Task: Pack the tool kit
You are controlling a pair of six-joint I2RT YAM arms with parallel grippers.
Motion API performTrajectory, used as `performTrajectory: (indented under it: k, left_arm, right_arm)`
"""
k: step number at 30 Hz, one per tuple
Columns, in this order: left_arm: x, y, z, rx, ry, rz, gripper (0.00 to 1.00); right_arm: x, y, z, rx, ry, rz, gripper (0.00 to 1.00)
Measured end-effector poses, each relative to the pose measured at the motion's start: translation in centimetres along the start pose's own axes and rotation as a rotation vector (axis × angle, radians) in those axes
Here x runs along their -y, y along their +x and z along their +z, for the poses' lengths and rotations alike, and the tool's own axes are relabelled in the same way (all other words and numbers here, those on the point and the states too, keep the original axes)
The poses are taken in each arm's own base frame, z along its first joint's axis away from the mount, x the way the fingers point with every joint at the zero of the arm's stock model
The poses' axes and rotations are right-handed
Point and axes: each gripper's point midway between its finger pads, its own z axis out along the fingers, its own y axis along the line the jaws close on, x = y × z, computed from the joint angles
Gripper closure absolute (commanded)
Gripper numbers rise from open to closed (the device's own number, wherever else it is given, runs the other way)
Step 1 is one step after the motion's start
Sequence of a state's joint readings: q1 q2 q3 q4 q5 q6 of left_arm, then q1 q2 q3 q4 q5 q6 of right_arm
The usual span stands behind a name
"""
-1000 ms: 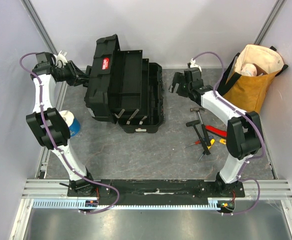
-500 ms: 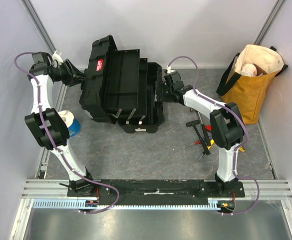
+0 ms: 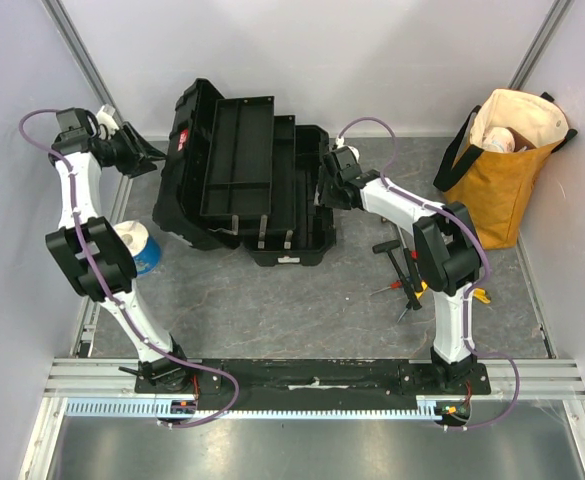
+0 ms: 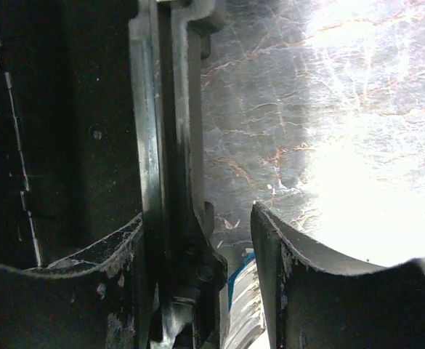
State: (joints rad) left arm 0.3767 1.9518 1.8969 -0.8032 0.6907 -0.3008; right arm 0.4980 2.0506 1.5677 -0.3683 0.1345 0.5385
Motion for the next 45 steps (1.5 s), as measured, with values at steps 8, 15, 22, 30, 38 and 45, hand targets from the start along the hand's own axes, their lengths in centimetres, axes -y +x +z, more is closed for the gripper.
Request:
performTrajectory:
  k: [8,15,22,30,38,45]
  left_arm:
    - [-1.7,4.3,2.0,-0.091,0.056,-0.056,0.46]
    - [-2.6,6.7,3.7,-0.131,0.061,-0.062,0.47]
    - [-3.0,6.9,6.0,-0.129,0.025,-0.021,0.51]
    - [-6.2,6.6,7.7,-0.082,-0.164,-0.007,0.51]
    - [-8.7,5.8,7.7,-0.021,-0.318,-0.012,0.51]
    - [-9.7,2.8,5.1,0.072,-0.498,-0.024,0.47]
  right_arm:
    - [2.4,-0.1,0.0,0.001,0.056,0.053,0.44]
    - [4.7,-0.2,-0.7,0.002,0.088,0.096,0.44]
    - [5.8,-0.1,-1.1,0.0,0.105,0.113,0.44]
    - [5.8,-0.1,-1.1,-0.004,0.099,0.125,0.44]
    - [5.5,-0.1,-0.9,-0.019,0.082,0.147,0.44]
    - [5.1,-0.5,-1.0,-0.028,0.068,0.151,0.31]
